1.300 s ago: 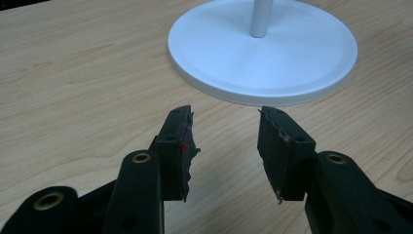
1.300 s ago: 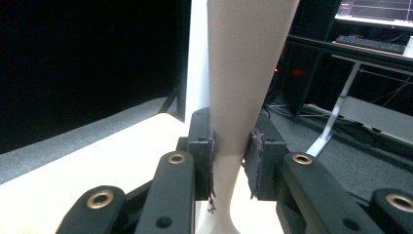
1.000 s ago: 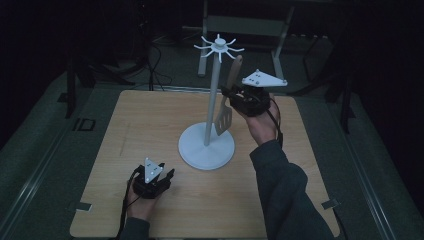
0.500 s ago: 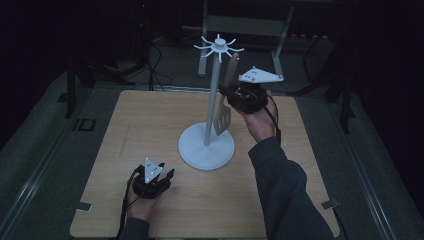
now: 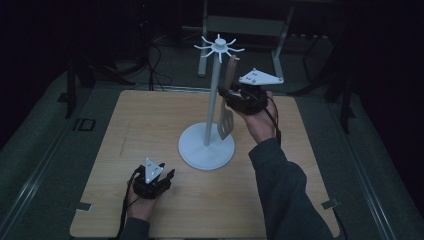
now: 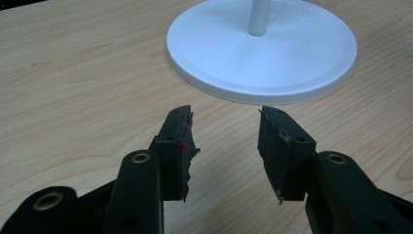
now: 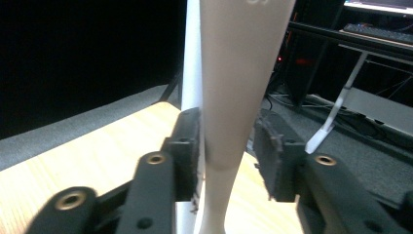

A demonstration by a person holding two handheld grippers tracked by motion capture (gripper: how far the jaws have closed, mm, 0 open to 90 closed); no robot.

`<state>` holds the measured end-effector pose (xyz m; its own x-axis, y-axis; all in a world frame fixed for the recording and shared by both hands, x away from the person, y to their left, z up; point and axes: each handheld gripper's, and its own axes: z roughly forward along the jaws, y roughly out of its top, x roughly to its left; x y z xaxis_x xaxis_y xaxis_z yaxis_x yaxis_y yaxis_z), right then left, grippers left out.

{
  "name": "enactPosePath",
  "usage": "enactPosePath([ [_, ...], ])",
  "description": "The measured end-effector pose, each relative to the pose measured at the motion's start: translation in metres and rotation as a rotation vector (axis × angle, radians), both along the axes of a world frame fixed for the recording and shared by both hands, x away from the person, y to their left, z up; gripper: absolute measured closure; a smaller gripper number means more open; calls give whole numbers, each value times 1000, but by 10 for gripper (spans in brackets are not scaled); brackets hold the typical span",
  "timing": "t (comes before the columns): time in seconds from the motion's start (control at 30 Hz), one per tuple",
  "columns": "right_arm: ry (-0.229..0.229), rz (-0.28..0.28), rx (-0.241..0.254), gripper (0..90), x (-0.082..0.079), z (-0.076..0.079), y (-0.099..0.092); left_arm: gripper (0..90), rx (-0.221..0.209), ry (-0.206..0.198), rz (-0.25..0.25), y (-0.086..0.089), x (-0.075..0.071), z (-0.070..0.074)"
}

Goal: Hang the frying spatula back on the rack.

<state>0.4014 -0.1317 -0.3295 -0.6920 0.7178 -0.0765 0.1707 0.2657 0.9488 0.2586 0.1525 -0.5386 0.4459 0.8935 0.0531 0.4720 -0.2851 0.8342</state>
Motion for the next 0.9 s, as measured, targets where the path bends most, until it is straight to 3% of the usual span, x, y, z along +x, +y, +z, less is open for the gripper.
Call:
enactPosePath([
  [0.03, -6, -3, -13, 545, -2, 0, 0, 562, 1, 0, 0, 0, 0, 0],
  [0.33, 0, -21, -12, 339, -6, -4, -3, 547, 7, 2, 5, 0, 0, 0],
  [0.77, 15, -18, -1, 250, -16, -13, -12, 520, 9, 3, 14, 0, 1, -1],
  [0.9, 24, -8, 0, 232, -26, -23, -24, 504, 14, 21, 23, 4, 4, -2],
])
